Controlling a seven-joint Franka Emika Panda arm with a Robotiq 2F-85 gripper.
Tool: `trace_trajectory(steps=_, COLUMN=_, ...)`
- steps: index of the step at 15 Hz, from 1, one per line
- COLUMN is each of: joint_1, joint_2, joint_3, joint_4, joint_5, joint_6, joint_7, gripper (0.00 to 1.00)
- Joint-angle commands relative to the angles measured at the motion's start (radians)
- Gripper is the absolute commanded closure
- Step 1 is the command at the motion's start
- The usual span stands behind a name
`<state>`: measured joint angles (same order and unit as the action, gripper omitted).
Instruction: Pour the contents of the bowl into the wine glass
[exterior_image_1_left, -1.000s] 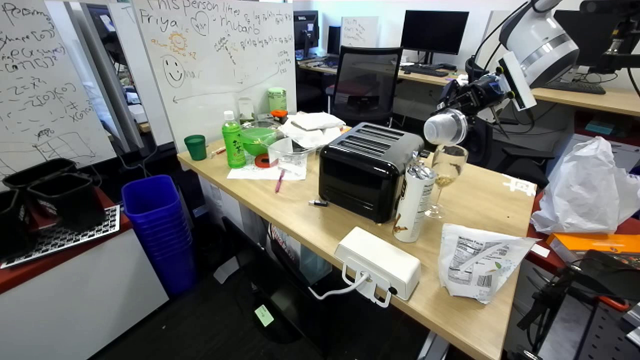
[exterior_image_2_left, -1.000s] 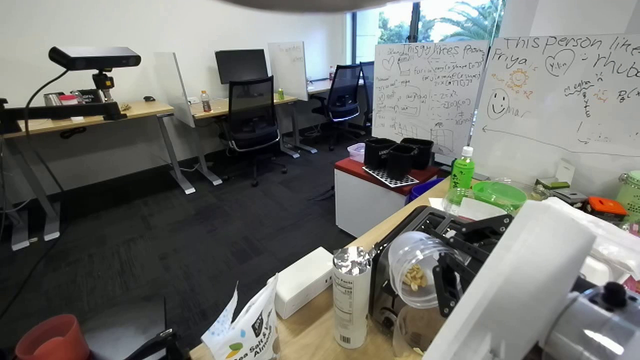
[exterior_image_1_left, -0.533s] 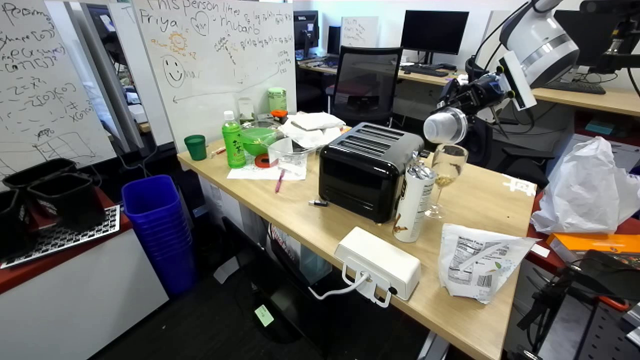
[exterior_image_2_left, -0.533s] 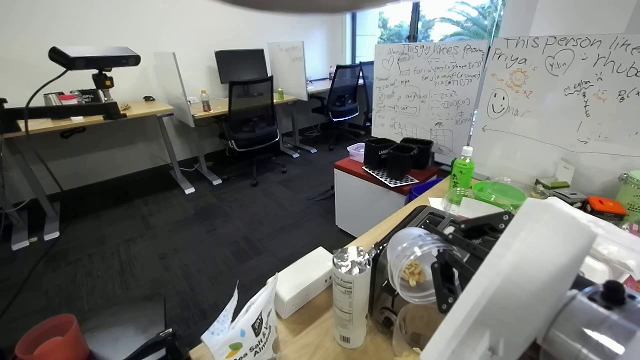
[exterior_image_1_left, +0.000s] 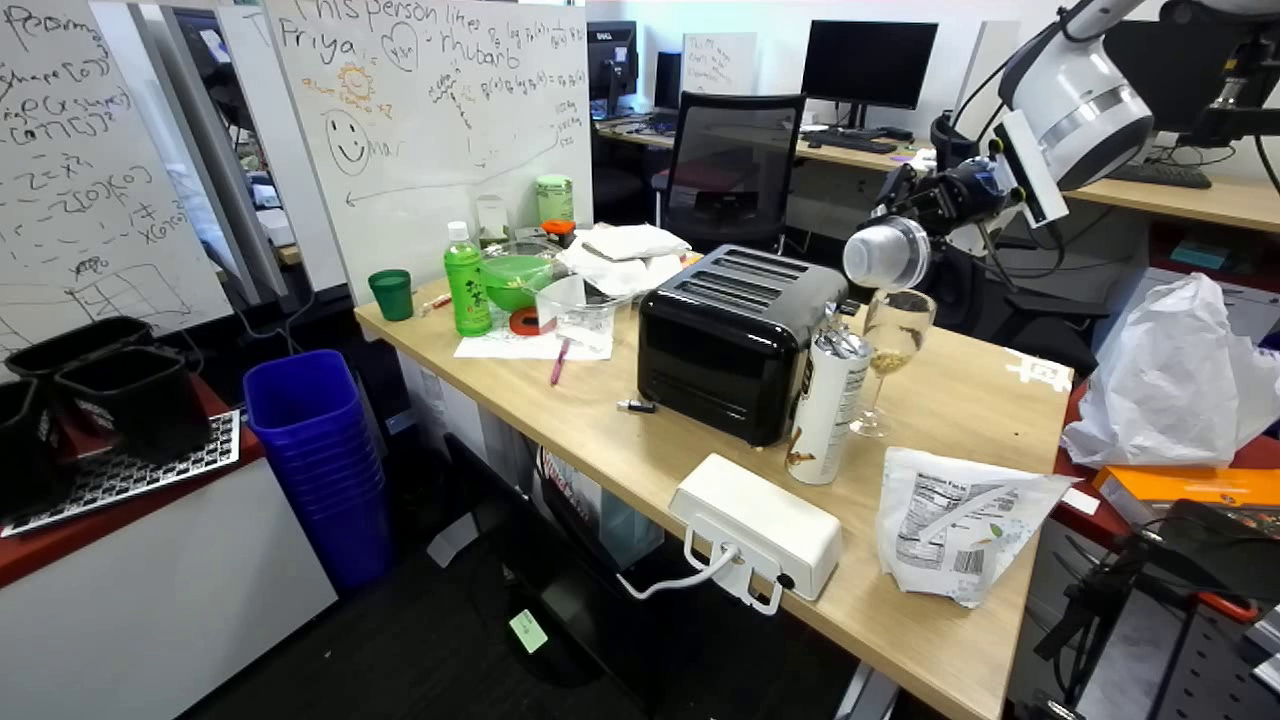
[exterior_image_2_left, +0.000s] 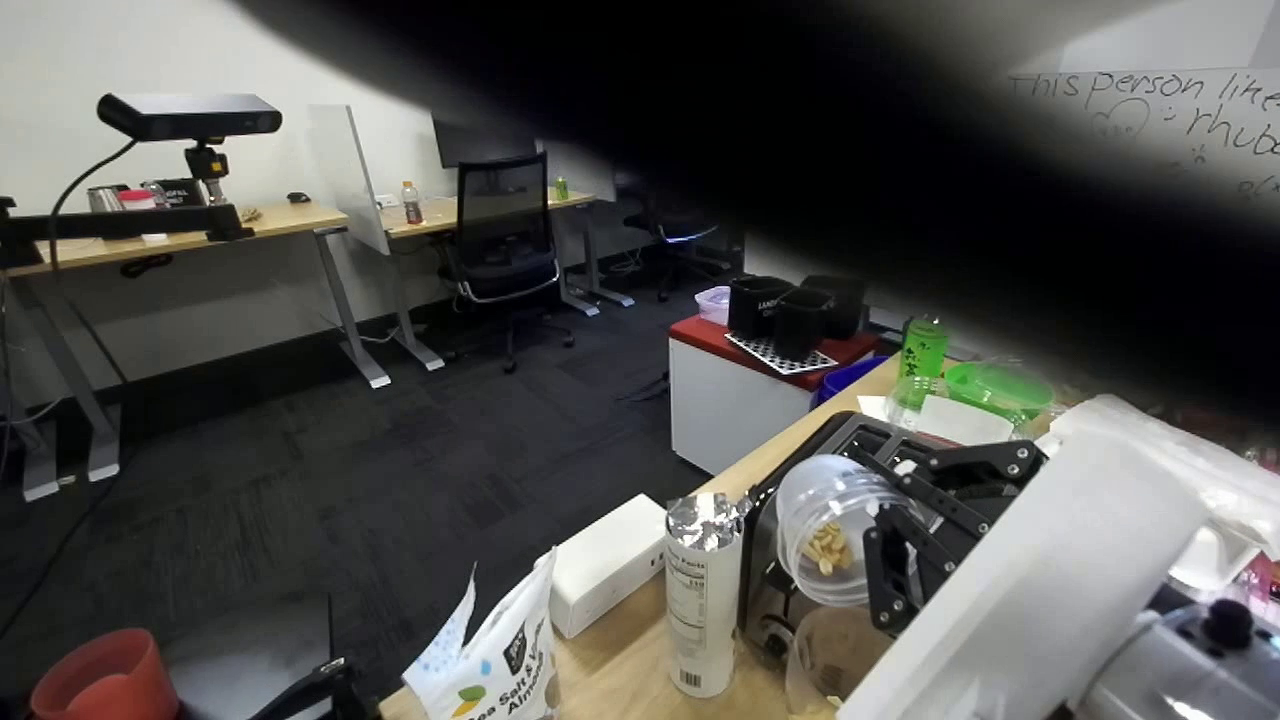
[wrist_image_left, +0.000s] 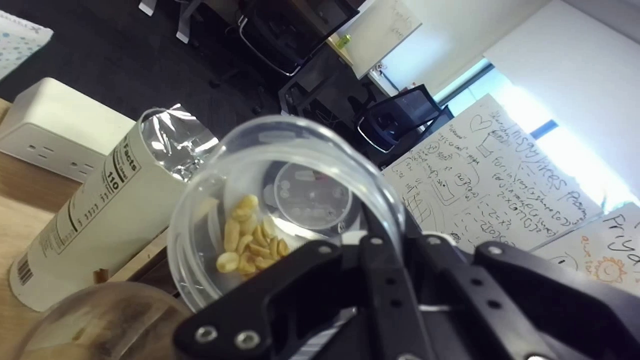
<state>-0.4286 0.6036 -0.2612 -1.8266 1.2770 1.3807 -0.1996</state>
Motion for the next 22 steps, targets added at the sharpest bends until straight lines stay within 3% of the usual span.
trace_trajectory(steps=1, joint_1=-0.03, joint_2=0.042, joint_3=0.005, joint_4=0.044, joint_5=0.051, joint_6=-0.071, joint_7=0.059, gripper=0.98)
trace_trajectory(steps=8, joint_1=-0.045, joint_2=0.08, joint_3=-0.003, joint_4=0.081, joint_5=0.112, joint_6=-0.114, joint_7=0.134, gripper=0.98)
trace_trajectory(steps=22, joint_1=-0.048, joint_2=0.109, joint_3=-0.003, joint_4=0.099, joint_5=0.111, joint_6=-0.14, joint_7=0.161, gripper=0.98)
